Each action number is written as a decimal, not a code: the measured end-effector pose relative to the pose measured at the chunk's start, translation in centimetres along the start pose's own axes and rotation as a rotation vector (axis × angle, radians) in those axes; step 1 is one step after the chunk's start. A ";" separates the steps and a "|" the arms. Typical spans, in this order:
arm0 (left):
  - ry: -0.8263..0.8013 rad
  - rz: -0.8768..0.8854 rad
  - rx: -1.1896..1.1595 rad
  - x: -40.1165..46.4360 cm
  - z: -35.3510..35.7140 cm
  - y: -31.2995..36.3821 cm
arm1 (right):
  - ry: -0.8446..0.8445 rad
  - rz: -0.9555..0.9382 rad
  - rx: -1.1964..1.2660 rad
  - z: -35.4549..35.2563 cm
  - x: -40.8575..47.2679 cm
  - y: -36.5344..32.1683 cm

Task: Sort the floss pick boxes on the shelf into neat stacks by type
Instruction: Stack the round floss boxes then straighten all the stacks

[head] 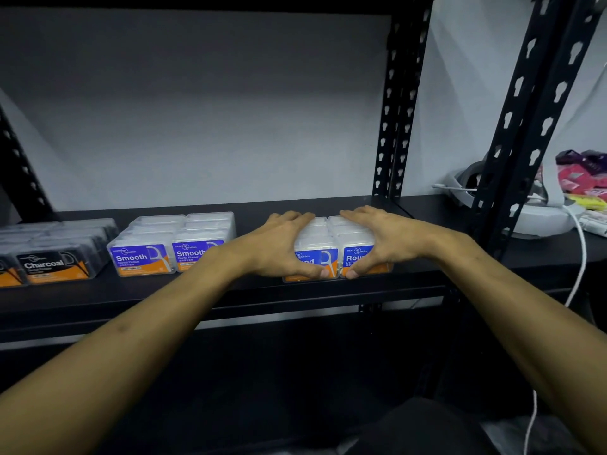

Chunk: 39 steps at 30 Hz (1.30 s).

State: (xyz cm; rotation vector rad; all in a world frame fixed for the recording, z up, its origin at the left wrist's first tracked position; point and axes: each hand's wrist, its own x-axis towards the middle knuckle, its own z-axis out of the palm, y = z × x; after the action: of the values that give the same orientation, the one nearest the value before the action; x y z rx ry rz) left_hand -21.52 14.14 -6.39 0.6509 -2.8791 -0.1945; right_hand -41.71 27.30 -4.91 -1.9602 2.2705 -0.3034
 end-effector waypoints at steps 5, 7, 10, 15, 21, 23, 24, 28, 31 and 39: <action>-0.020 -0.013 0.075 -0.2 -0.6 0.4 | -0.034 0.034 -0.009 0.0 -0.3 -0.2; -0.001 -0.011 0.132 -0.4 -0.9 0.7 | -0.052 0.059 -0.025 -0.1 -0.4 -0.3; 0.044 0.019 0.206 -0.9 -1.5 1.1 | -0.057 0.076 -0.032 -0.1 -0.7 -0.6; 0.152 0.061 0.196 -2.0 -2.4 1.0 | 0.017 0.078 0.003 -0.4 -1.4 -1.2; 0.215 0.025 0.033 -4.9 -3.8 0.2 | 0.174 0.053 0.074 -1.2 -2.9 -2.9; 0.248 0.001 -0.017 -6.4 -4.0 -0.4 | 0.238 0.051 0.086 -1.1 -3.4 -4.1; 0.263 -0.011 -0.040 -7.3 -4.2 -0.8 | 0.272 0.052 0.098 -0.8 -3.7 -4.7; 0.332 -0.058 -0.124 -11.9 -4.4 -3.0 | 0.391 0.034 0.215 0.6 -4.6 -7.8; 0.398 -0.131 -0.232 -15.4 -4.4 -5.2 | 0.498 -0.005 0.317 2.0 -4.9 -10.9; 0.572 -0.353 -0.463 -20.9 -4.2 -10.9 | 0.553 -0.074 0.524 5.4 -1.6 -18.6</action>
State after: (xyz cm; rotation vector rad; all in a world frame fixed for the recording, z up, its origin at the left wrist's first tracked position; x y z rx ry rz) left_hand 2.40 13.20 -7.18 0.9268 -2.0615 -0.5924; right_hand -22.38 25.93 -5.84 -1.8186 2.0657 -1.4366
